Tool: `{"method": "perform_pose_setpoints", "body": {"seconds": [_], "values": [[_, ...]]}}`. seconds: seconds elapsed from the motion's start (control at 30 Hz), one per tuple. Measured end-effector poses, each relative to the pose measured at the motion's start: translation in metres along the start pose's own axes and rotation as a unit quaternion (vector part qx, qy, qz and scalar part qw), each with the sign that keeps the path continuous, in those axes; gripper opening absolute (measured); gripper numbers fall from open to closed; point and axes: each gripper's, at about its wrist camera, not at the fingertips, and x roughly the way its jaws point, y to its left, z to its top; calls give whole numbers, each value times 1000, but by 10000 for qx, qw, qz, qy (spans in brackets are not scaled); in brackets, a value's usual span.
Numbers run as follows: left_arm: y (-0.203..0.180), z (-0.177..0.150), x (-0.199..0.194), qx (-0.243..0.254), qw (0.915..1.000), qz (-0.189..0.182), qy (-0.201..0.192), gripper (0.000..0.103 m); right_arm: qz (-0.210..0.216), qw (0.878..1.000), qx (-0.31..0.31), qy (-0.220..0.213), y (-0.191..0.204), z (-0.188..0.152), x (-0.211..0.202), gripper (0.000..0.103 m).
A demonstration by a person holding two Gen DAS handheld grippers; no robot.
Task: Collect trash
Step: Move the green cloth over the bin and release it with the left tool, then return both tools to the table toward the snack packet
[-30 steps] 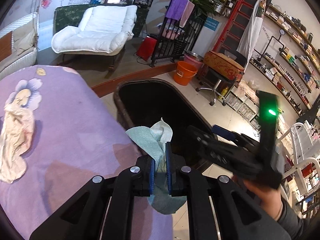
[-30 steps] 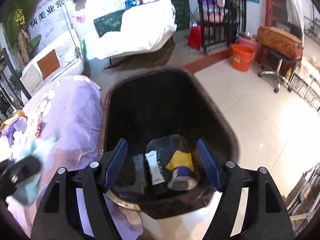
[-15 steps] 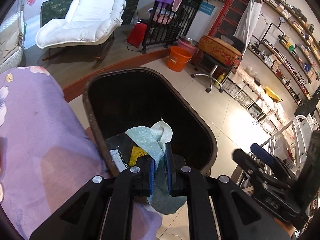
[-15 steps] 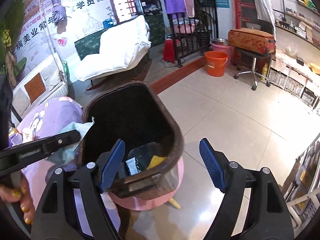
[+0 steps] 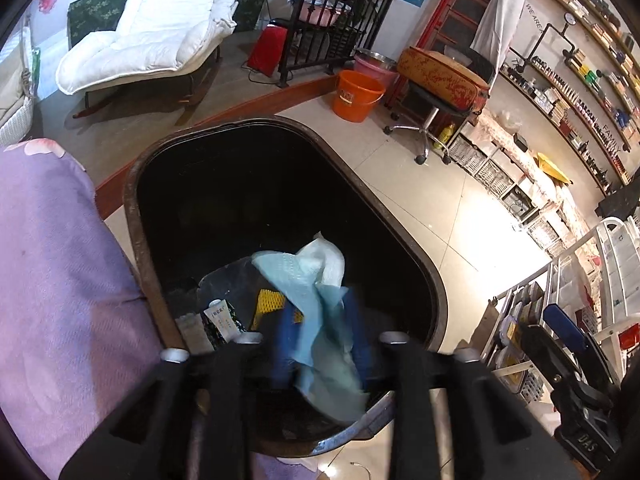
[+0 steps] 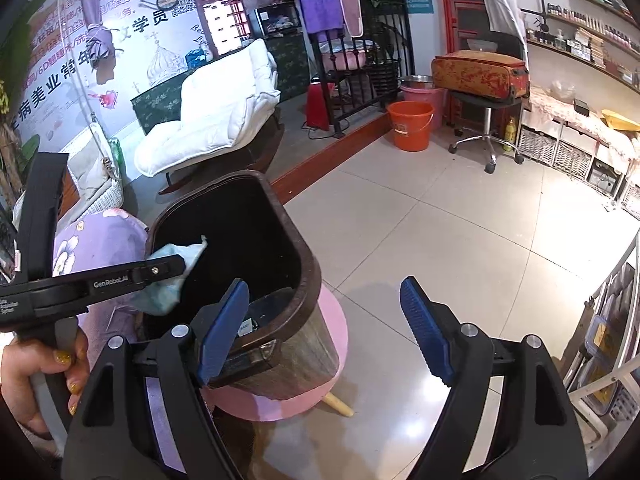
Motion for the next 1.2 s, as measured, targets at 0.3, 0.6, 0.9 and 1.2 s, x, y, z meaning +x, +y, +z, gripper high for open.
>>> {"method": "perform_pose_setpoints", "body": {"seconds": [0.3,0.6,0.9,1.2], "values": [[-10,-2,-10,341,9987,190,-314,78,-100,9996,229,-95,-11,-1,-4,86],[-8,-12,-37,303,9965,381,-674,82,-6,9997,242,-60,-6,1,-2,86],[10,-39,-79,112,9913,677,-1122,83,327,9994,-81,53,26,-2,0,86],[50,-72,-123,-322,9824,1130,-1450,83,987,9918,-767,281,89,-13,0,86]]}}
